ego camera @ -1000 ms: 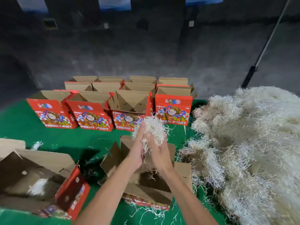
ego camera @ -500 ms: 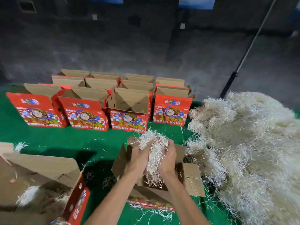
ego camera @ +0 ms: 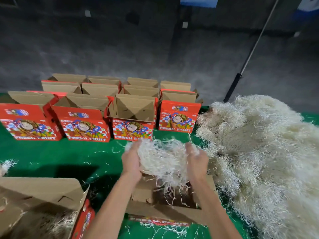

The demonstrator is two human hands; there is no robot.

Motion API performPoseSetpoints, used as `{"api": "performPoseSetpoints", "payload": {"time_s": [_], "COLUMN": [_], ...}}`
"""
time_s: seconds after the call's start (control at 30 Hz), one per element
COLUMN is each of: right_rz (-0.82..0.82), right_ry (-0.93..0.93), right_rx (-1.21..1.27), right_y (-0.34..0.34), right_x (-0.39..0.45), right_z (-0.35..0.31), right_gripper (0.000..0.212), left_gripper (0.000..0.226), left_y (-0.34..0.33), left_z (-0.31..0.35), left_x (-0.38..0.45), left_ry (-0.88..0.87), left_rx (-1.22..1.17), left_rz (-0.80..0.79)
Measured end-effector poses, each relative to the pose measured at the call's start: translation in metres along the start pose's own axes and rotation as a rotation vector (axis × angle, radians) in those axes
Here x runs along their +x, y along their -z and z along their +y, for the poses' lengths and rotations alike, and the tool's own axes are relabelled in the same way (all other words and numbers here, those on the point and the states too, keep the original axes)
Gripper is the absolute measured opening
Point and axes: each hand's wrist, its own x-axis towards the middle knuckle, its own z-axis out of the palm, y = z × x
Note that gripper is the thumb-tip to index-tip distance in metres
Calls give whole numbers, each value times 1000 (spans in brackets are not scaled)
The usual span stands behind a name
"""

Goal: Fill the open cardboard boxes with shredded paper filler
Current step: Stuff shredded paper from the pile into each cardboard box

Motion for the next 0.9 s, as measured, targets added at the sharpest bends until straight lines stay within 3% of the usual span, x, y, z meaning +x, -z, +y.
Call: {"api": "performPoseSetpoints", "payload": {"time_s": [0.03, 0.1, 0.17, 0.2, 0.23, 0.3, 0.43, 0.5, 0.57, 0.67, 0.73, 0.77, 0.8, 0.83, 0.9], "right_rz": [87, 123, -58, -169, -236, -192, -75, -59, -13, -121, -150, -121, -102, -103, -111], "right_ry": [-61, -66, 4, 30, 64, 141, 130, 156, 108, 18, 47, 71, 90, 87, 63], "right_rx": [73, 174, 167, 124, 72, 39, 184, 203, 257, 215, 42, -4, 5, 15, 11], "right_y": [10, 12, -4, -14, -21, -27, -18, -17, -17, -26, -34, -35, -32, -26, -14], "right_x": [7, 9, -10, -24, -34, -35, -22, -24, -25, -25, -27, -23, -16, -11, 1], "right_z": [-3, -8, -14, -17, -20, -14, -5, -7, -7, -7, -9, -8, -9, -13, -12], "right_gripper": [45, 47, 51, 49, 48, 40, 44, 47, 51, 58, 74, 73, 64, 56, 53], "left_gripper": [45, 60, 84, 83, 71, 44, 31, 50, 49, 53, 66, 67, 58, 40, 26], "left_y": [5, -6, -32, -43, -50, -53, -33, -28, -27, -30, -31, -32, -35, -37, -38], "left_z": [8, 11, -7, -21, -36, -49, -31, -19, -16, -31, -57, -59, -53, -40, -11], "left_x": [8, 5, -20, -31, -36, -41, -31, -24, -20, -21, -15, -14, -11, -8, -5], "left_ry": [14, 34, 72, 83, 35, -93, -253, -269, -280, -203, -93, -95, -129, -177, -204], "left_rx": [-53, -43, 83, 158, 241, 350, 217, 104, 26, 210, 486, 615, 620, 505, 193], "left_rz": [33, 3, -142, -181, -194, -189, -71, 60, 138, -38, -114, -113, -69, -49, -53]}}
